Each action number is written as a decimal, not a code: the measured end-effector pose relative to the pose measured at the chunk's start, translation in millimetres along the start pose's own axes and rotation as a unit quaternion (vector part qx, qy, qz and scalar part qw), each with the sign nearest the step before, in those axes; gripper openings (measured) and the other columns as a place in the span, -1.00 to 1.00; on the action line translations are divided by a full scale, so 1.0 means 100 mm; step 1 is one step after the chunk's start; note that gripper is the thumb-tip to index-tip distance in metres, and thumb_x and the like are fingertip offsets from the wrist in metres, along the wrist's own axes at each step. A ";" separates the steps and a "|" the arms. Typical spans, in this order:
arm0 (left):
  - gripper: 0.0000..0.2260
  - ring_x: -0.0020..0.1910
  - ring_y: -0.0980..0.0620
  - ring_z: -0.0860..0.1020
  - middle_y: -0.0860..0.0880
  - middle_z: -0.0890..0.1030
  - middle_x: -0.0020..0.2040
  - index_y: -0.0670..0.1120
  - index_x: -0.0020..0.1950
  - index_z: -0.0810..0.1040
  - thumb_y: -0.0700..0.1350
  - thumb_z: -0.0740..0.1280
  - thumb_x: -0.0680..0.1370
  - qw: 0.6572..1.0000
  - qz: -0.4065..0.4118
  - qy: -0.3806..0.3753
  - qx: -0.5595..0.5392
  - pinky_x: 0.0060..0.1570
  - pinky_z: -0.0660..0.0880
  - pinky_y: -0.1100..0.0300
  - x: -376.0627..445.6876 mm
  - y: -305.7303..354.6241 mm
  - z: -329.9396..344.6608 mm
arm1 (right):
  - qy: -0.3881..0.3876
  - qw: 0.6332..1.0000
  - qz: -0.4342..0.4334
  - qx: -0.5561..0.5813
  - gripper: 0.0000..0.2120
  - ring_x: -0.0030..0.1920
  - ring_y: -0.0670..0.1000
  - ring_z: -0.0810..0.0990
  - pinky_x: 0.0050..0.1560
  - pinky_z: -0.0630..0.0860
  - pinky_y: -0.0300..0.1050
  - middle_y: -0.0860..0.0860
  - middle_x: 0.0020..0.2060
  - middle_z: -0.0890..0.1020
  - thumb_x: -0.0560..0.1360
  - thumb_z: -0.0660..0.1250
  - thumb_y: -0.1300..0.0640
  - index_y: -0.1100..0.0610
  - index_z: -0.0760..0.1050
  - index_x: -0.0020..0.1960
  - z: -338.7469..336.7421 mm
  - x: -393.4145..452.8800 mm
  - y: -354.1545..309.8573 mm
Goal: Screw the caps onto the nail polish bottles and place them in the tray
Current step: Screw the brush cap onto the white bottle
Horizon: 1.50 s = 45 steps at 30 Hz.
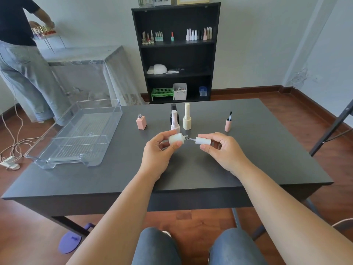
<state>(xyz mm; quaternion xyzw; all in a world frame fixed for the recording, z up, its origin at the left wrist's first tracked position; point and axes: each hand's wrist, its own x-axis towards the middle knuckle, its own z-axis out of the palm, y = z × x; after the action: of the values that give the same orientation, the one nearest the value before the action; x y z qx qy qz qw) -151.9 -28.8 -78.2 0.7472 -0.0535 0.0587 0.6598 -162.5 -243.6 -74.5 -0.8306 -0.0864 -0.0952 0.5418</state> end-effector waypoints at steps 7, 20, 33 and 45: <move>-0.74 -0.07 0.18 0.64 0.15 0.72 -0.06 0.23 0.09 0.64 -0.05 0.50 0.47 0.998 0.016 -0.060 0.027 -0.01 0.51 0.36 -0.01 0.01 0.01 | -0.036 0.994 -0.047 -0.090 -0.69 -0.22 -0.07 0.44 -0.18 0.35 -0.42 -0.11 -0.13 0.52 0.50 0.40 0.17 -0.06 0.59 0.21 0.00 -0.05 -0.06; -0.83 -0.41 0.17 0.56 0.09 0.66 -0.39 0.20 -0.16 0.71 0.22 0.38 0.45 0.995 -0.012 -0.098 0.031 -0.27 0.51 0.35 -0.01 0.04 0.02 | 0.092 0.971 -0.179 -0.129 -0.77 -0.13 -0.01 0.61 0.02 0.50 -0.28 0.06 -0.13 0.68 0.35 0.52 0.36 0.20 0.65 -0.02 0.01 -0.19 -0.13; -0.73 -0.10 0.06 0.67 0.00 0.74 -0.03 0.08 -0.03 0.69 -0.21 0.58 0.36 0.991 0.008 -0.127 -0.046 -0.03 0.54 0.29 0.00 0.01 -0.05 | -0.016 0.996 -0.041 -0.075 -0.87 -0.39 -0.11 0.48 -0.31 0.40 -0.31 -0.04 -0.45 0.56 0.61 0.20 0.01 -0.07 0.51 0.07 0.03 -0.06 -0.24; -0.70 -0.05 0.04 0.70 0.03 0.74 -0.04 0.10 -0.07 0.69 -0.23 0.60 0.33 0.993 0.003 -0.108 -0.041 -0.02 0.59 0.25 -0.01 0.02 -0.05 | 0.000 1.000 -0.006 0.012 -0.86 -0.27 -0.17 0.53 -0.18 0.46 -0.33 -0.10 -0.25 0.59 0.51 0.36 0.14 -0.11 0.52 -0.09 0.13 -0.04 -0.16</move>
<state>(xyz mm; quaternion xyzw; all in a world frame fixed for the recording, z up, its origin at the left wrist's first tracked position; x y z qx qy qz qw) -152.9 -23.7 -75.8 0.7211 -0.1290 -0.0230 0.6803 -169.0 -225.2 -66.7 -0.8234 -0.0928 -0.0980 0.5512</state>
